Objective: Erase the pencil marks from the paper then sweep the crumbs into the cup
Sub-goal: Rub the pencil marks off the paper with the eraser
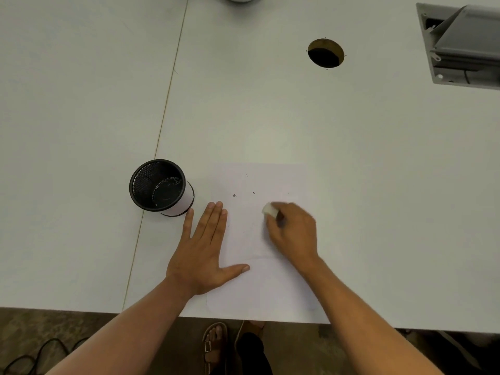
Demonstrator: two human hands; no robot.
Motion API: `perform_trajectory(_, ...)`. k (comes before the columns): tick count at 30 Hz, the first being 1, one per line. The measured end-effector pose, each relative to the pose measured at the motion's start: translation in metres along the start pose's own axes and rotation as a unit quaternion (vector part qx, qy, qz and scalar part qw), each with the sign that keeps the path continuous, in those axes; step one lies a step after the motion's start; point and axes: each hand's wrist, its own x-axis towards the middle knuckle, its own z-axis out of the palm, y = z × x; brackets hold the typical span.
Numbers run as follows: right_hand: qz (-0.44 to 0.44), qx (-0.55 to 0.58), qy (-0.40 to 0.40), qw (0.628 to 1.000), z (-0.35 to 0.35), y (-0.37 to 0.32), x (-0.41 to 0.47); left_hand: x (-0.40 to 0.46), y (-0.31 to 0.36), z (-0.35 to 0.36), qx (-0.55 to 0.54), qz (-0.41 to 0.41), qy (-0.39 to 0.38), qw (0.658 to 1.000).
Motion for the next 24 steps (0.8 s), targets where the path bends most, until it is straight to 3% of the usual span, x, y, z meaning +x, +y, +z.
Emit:
perform_trajectory(6, 0.061, -0.006, 0.052, 0.997, -0.008, 0.007, 0.047, -0.001, 0.000, 0.000, 0.010, -0.001, -0.003, 1.000)
perform_trajectory(13, -0.050, -0.003, -0.034, 0.998, 0.004, -0.006, -0.023, 0.000, 0.000, 0.000, 0.005, -0.004, -0.010, 1.000)
perform_trajectory(20, 0.035, -0.010, 0.042, 0.998, -0.010, 0.012, 0.047, 0.000, 0.001, -0.001, 0.009, 0.000, -0.005, 1.000)
perform_trajectory(24, 0.027, -0.001, 0.045, 0.999, -0.001, -0.001, 0.026, 0.000, 0.001, -0.001, 0.011, 0.000, -0.007, 1.000)
